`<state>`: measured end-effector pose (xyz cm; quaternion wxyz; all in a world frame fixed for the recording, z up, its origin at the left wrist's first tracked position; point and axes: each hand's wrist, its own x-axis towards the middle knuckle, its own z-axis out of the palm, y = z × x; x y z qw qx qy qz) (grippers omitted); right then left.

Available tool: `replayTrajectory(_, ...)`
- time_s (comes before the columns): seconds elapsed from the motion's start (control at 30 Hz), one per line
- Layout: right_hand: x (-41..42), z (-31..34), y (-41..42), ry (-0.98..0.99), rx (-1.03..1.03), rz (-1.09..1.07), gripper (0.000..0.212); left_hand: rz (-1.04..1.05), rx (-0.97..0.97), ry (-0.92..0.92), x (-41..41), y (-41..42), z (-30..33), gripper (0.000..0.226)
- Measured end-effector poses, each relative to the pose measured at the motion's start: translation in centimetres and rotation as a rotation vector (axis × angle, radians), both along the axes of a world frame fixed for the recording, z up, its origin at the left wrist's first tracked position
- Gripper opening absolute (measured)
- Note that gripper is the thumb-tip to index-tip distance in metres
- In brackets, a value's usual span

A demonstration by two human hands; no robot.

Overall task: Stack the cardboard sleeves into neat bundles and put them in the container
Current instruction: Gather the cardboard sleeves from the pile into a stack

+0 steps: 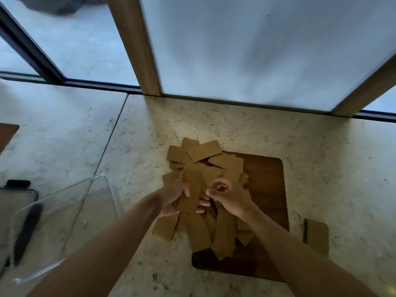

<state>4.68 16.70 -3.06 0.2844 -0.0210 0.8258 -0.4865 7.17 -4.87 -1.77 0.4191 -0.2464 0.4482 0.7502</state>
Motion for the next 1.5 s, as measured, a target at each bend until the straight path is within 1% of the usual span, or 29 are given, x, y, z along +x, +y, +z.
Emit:
replayTrajectory(0.03, 0.3, -0.3, -0.4, 0.056, 0.064, 0.029, 0.011, 0.062, -0.005, 0.001, 0.2, -0.3, -0.2, 0.056)
replayTrajectory(0.07, 0.3, -0.6, -0.8, 0.119, 0.134, -0.003, 0.017, 0.142, -0.006, -0.011, 0.3, -0.7, -0.3, 0.063)
replayTrajectory(0.13, -0.1, -0.8, -1.7, 0.258, 0.281, -0.133, 0.040, 0.295, 0.026, -0.016, 0.6, -1.6, -0.4, 0.080)
replayTrajectory(0.17, -0.5, -0.9, -2.3, 0.308, 0.356, -0.158, 0.056, 0.350, 0.040, 0.004, 0.8, -2.1, -0.3, 0.083)
replayTrajectory(0.23, -1.4, -1.0, -3.5, 0.327, 0.546, -0.061, 0.086, 0.416, 0.032, 0.041, 1.1, -3.3, -0.3, 0.074)
replayTrajectory(0.27, -1.9, -0.9, -4.0, 0.331, 0.636, 0.015, 0.092, 0.428, 0.032, 0.049, 1.2, -3.9, -0.2, 0.062)
replayTrajectory(0.33, -2.7, -0.9, -4.4, 0.317, 0.711, 0.082, 0.088, 0.416, 0.006, 0.051, 1.5, -4.7, -0.2, 0.037)
replayTrajectory(0.4, -3.2, -0.9, -3.9, 0.290, 0.677, 0.035, 0.079, 0.387, -0.070, 0.091, 1.5, -5.1, -0.4, 0.024)
replayTrajectory(0.5, -2.7, -0.9, -2.4, 0.313, 0.565, -0.006, 0.067, 0.390, -0.172, 0.169, 1.3, -4.6, -0.7, 0.031)
replayTrajectory(0.57, -2.2, -0.7, -1.4, 0.280, 0.432, -0.054, 0.037, 0.367, -0.257, 0.208, 1.0, -3.5, -0.5, 0.039)
replayTrajectory(0.6, -1.7, -0.2, -1.2, 0.241, 0.378, -0.062, 0.034, 0.341, -0.308, 0.222, 0.9, -2.8, -0.4, 0.043)
replayTrajectory(0.7, 0.0, 0.6, -1.3, 0.135, 0.176, -0.141, 0.057, 0.246, -0.429, 0.243, 0.7, -0.9, 0.2, 0.053)
replayTrajectory(0.77, 1.4, 1.1, -2.6, -0.049, 0.016, -0.119, 0.053, 0.148, -0.438, 0.265, 0.8, -0.1, 0.6, 0.060)
replayTrajectory(0.83, 2.4, 1.0, -4.1, -0.268, -0.115, -0.050, 0.045, 0.108, -0.431, 0.245, 0.8, 0.5, 0.7, 0.045)
replayTrajectory(0.9, 2.7, 0.6, -5.1, -0.272, -0.134, -0.099, 0.035, 0.165, -0.469, 0.172, 0.8, 0.4, 0.6, 0.020)
replayTrajectory(0.93, 2.6, 0.4, -5.2, -0.167, -0.043, -0.163, 0.029, 0.229, -0.449, 0.138, 0.9, 0.1, 0.5, 0.015)
replayTrajectory(0.97, 2.3, 0.0, -4.9, -0.015, 0.139, -0.201, 0.028, 0.297, -0.409, 0.113, 1.0, -0.3, 0.4, 0.018)
replayTrajectory(1.03, 2.2, -0.1, -4.1, 0.215, 0.583, -0.053, 0.055, 0.400, -0.301, 0.106, 1.4, -1.3, 0.3, 0.024)
replayTrajectory(1.07, 2.4, -0.4, -3.9, 0.243, 0.678, 0.047, 0.068, 0.437, -0.248, 0.119, 1.7, -1.7, 0.3, 0.026)
replayTrajectory(1.1, 2.5, -0.6, -3.6, 0.244, 0.702, 0.100, 0.074, 0.443, -0.240, 0.149, 1.9, -2.0, 0.3, 0.029)
replayTrajectory(1.13, 2.4, -0.6, -3.5, 0.218, 0.658, 0.075, 0.071, 0.424, -0.269, 0.190, 1.9, -2.2, 0.1, 0.033)
replayTrajectory(1.17, 2.1, -0.6, -3.1, 0.194, 0.573, -0.021, 0.062, 0.396, -0.318, 0.234, 1.9, -2.1, 0.0, 0.035)
replayTrajectory(1.27, 0.9, -0.2, -1.7, 0.138, 0.385, -0.300, 0.024, 0.316, -0.428, 0.321, 1.5, -1.2, -0.4, 0.031)
replayTrajectory(1.3, 0.7, 0.1, -1.4, 0.113, 0.321, -0.325, 0.024, 0.279, -0.462, 0.339, 1.2, -0.6, -0.4, 0.033)
replayTrajectory(1.33, 0.7, 0.3, -1.3, 0.054, 0.213, -0.347, 0.031, 0.237, -0.493, 0.355, 0.8, 0.2, -0.3, 0.037)
replayTrajectory(1.4, 0.7, 0.8, -2.0, -0.177, -0.093, -0.396, 0.034, 0.141, -0.548, 0.377, 0.0, 1.7, -0.3, 0.044)
replayTrajectory(1.43, 0.8, 0.8, -2.4, -0.250, -0.181, -0.397, 0.031, 0.098, -0.552, 0.382, -0.4, 2.5, -0.5, 0.042)
replayTrajectory(1.47, 0.6, 0.6, -2.6, -0.232, -0.186, -0.384, 0.030, 0.079, -0.540, 0.379, -0.8, 3.1, -0.7, 0.037)
replayTrajectory(1.5, 0.2, 0.4, -2.5, -0.119, -0.095, -0.362, 0.033, 0.089, -0.517, 0.361, -1.3, 3.6, -1.1, 0.032)
